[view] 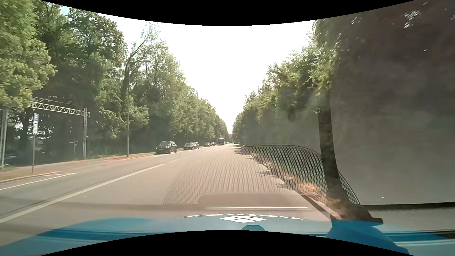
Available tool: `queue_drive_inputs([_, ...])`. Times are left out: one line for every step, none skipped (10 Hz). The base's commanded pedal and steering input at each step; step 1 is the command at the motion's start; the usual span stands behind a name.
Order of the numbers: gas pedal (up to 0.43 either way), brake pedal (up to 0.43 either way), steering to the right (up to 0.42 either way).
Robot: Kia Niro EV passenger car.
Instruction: Follow the waypoints while adhering to traffic rules and regulations
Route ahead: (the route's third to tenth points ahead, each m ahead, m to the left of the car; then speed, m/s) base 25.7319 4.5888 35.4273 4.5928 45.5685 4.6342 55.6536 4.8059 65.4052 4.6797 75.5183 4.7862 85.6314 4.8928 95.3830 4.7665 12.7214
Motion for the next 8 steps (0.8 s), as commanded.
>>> queue_drive_inputs([0.0,0.0,-0.001])
queue_drive_inputs([0.0,0.0,-0.001])
queue_drive_inputs([0.0,0.0,-0.002])
queue_drive_inputs([0.0,0.0,-0.003])
queue_drive_inputs([0.0,0.0,-0.004])
queue_drive_inputs([0.0,0.012,-0.004])
queue_drive_inputs([0.0,0.055,-0.004])
queue_drive_inputs([0.0,0.098,-0.004])
